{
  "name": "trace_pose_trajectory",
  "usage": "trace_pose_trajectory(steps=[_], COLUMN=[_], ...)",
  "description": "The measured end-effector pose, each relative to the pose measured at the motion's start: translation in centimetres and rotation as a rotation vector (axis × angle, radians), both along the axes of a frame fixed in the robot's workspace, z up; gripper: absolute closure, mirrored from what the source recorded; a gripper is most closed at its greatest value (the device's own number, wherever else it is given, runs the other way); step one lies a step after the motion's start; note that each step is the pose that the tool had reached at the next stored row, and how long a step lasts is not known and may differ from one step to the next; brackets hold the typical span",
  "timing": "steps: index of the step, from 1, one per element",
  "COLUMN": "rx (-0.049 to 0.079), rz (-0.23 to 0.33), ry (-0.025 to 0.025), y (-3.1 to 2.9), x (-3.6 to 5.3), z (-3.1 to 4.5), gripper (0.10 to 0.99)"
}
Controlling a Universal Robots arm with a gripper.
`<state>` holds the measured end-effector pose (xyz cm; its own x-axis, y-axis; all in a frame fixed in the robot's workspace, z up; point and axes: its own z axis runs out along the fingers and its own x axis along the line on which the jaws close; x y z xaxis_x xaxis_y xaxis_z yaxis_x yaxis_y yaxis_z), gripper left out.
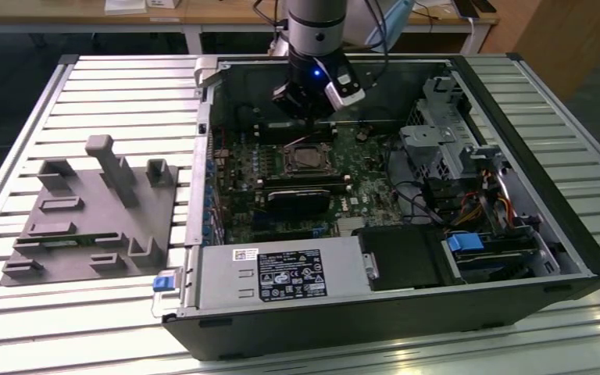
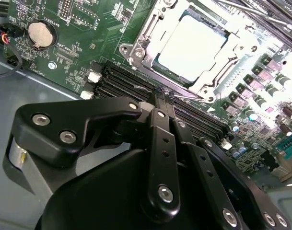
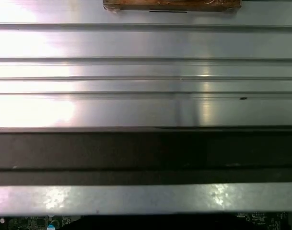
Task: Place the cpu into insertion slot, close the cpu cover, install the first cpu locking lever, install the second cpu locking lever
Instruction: 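Install the first cpu locking lever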
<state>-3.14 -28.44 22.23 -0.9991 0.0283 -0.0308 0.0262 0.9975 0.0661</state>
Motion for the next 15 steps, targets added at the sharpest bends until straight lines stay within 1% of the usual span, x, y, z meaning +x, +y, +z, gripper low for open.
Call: trace_pose_trajectory(steps=[15], rx=[0.000], rz=[0.000], ry=[0.0011], y=[0.06], x=[0.81], z=[-1.04], gripper=[0.973])
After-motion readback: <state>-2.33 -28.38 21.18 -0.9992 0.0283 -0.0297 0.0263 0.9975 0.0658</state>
